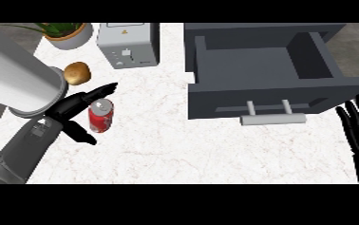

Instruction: Pick up the can, place it into the drawer and close the drawer

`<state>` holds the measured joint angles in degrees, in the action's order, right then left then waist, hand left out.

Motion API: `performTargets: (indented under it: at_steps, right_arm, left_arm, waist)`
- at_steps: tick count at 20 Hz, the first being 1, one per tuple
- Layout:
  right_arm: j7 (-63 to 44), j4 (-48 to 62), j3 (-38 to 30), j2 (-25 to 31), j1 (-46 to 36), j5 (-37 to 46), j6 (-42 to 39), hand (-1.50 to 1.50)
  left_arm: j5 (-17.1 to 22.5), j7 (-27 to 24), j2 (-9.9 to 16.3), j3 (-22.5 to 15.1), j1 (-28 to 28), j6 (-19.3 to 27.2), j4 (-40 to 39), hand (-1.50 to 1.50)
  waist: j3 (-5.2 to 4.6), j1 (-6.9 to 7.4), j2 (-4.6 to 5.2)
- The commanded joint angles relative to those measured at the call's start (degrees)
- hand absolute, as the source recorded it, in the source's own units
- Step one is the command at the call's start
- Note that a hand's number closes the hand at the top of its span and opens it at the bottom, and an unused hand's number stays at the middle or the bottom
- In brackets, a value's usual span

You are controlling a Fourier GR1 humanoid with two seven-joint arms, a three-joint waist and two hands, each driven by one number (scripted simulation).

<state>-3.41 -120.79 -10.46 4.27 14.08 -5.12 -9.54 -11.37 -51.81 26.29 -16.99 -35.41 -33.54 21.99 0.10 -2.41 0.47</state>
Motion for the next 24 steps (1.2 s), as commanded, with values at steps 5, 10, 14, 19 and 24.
performTargets:
  at_steps: [5,10,14,19,24]
  right_arm:
    - [-2.5,-1.4,1.1,-1.4,-1.5,0.5,1.8,-1.5]
    - [-1.0,-1.6,-0.9,0.0,1.3,-2.1,-0.8,-1.5]
    - [-0.7,-1.4,-2.5,0.1,1.3,-2.1,0.0,-1.5]
    - [-2.2,-3.3,-2.2,-0.5,2.2,-1.9,0.7,-1.5]
    - [-2.2,-5.0,-3.1,-0.8,4.5,-1.9,0.9,-1.5]
  left_arm:
    - [-0.1,-7.6,-3.7,-3.4,1.3,-10.6,-0.5,1.5]
    - [1.7,-8.3,-4.1,-3.6,2.2,-11.8,-0.1,1.5]
    - [3.2,-6.0,-5.7,-4.4,2.5,-13.1,0.6,1.5]
    - [15.6,4.1,-7.8,8.8,4.8,3.3,-1.9,1.5]
    - [27.1,9.3,-9.4,22.4,6.6,23.1,-3.7,1.5]
  waist:
    - [-0.31,0.53,0.2]
    - [-0.28,0.03,0.18]
    - [-0.26,0.3,0.15]
    - [-0.17,2.88,-0.44]
    - [-0.06,3.99,-0.99]
